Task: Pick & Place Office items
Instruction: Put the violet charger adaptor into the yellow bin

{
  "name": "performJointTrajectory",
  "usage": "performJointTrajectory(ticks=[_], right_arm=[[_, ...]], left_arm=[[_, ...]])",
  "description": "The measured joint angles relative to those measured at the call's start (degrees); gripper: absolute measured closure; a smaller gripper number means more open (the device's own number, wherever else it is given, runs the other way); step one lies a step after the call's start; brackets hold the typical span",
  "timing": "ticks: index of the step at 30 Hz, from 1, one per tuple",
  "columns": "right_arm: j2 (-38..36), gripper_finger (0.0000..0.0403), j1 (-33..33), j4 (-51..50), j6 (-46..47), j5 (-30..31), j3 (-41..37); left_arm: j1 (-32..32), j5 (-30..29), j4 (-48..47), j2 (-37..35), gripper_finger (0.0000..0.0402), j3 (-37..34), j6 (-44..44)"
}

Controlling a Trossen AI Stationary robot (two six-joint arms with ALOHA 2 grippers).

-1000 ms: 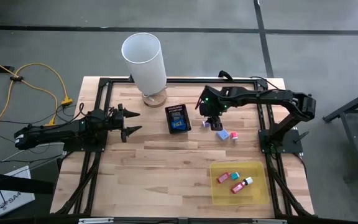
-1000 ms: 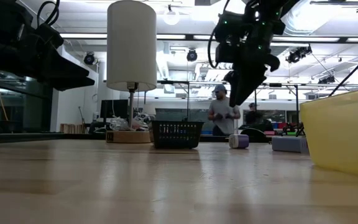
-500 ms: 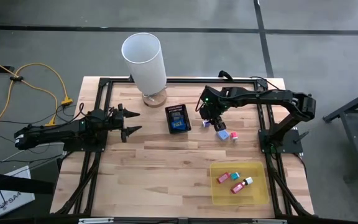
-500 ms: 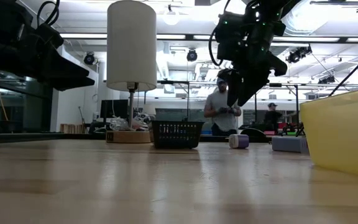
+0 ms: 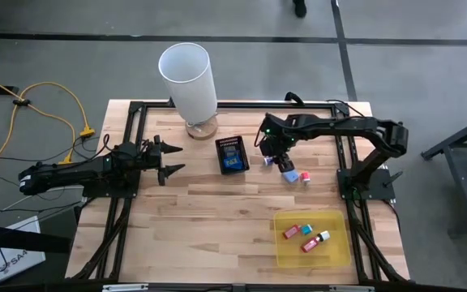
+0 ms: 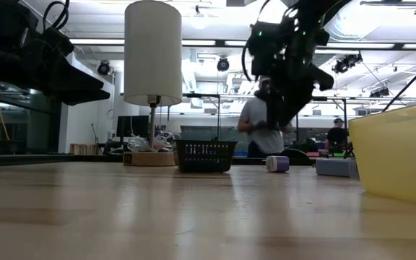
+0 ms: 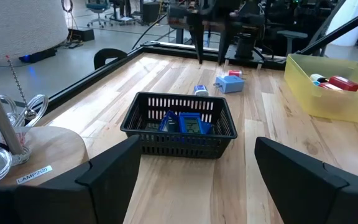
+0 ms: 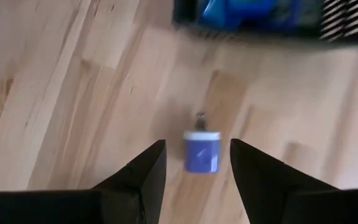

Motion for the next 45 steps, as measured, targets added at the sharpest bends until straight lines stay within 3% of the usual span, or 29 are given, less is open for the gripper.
performJointTrajectory(ticks=[8, 30, 45], right_arm=[[5.9, 0.0238, -0.8, 0.2, -0.4, 0.3, -0.1], [12.4, 0.0238, -2.3, 3.1, -0.4, 1.3, -0.1], [12.6, 0.0238, -2.4, 3.9, -0.2, 1.6, 0.0]], left_arm=[[0.0, 0.0, 0.0, 0.0, 0.0094, 0.0, 0.0], [0.0, 0.0, 0.0, 0.1, 0.0094, 0.0, 0.0], [0.0, 0.0, 0.0, 0.1, 0.0094, 0.0, 0.0]])
